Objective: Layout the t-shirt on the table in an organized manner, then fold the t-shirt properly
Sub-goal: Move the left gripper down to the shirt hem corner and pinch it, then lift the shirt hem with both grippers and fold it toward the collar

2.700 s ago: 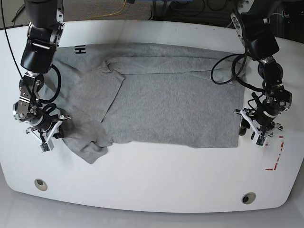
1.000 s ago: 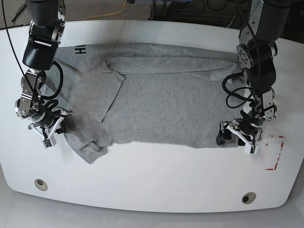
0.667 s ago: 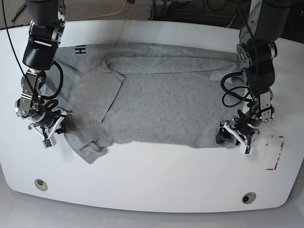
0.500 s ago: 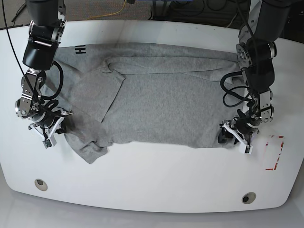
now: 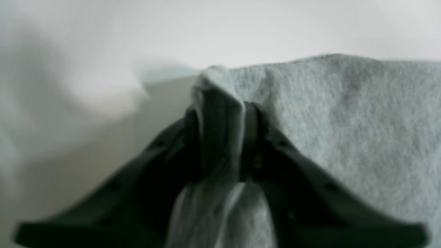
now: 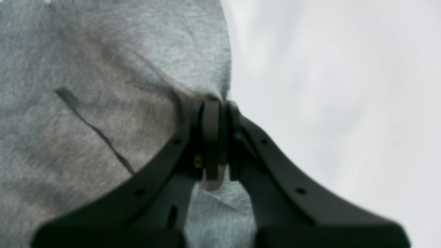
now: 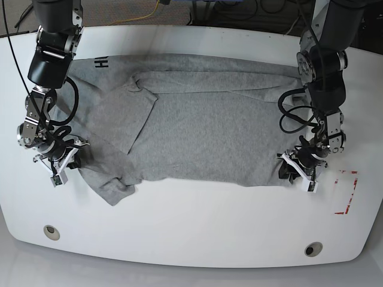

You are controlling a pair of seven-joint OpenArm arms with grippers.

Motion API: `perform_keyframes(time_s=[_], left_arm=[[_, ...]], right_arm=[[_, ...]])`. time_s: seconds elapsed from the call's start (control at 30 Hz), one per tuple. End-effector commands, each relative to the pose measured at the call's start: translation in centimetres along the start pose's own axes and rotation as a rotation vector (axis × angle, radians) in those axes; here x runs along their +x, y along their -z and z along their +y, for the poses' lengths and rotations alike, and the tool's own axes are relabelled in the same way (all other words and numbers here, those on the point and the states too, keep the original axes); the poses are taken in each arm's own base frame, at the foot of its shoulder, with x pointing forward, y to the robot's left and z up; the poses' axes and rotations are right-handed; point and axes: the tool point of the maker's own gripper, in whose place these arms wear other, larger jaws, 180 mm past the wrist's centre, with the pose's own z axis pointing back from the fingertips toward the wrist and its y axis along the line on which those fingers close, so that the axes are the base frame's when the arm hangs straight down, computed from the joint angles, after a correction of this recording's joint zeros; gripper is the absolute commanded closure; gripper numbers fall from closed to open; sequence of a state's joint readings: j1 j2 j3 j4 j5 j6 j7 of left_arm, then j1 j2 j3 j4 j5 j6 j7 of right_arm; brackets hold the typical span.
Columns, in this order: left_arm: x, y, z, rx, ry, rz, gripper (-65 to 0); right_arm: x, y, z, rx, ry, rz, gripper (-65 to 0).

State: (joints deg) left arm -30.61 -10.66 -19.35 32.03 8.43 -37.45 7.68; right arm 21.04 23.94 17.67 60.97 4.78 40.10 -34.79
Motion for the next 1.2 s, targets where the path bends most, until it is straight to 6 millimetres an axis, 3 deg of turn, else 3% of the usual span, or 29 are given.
perform_keyframes(time_s=[0.0,0.3,0.5,0.63,0.83,1.03,1.17], left_arm=[[2.8,-0.2,0.5,0.007,0.018,-0.063,0.0],[3.0,-0.3,0.4,0.007,0.023,-0.068,0.0],[4.5,-1.0,0.3,0.017,0.064,-0.118,0.0],[6.7,-1.7,-0.1,0.026,0.111,-0.178,0.0],[7.5,-2.4,-1.0,0.029,0.148,-0.217,0.0],[7.6,-3.5,-1.5,0.034,0.192,-0.238,0.0],[7.3,-3.9,-1.9,0.019,0.215,-0.239,0.0]], right_arm=[[2.5,-1.0,-1.5,-0.029,-0.01,-0.066,-2.9],[2.6,-1.0,-1.5,-0.029,-0.011,-0.068,-2.3],[3.2,-1.3,-1.9,-0.04,-0.017,-0.081,-0.5],[4.4,-2.2,-2.2,-0.062,-0.038,-0.11,-0.5],[4.8,-3.1,-2.5,-0.086,-0.072,-0.073,-0.5],[6.0,-4.3,-2.5,-0.119,-0.124,-0.072,-0.5],[5.4,-4.9,-2.4,-0.132,-0.146,-0.038,-0.5]])
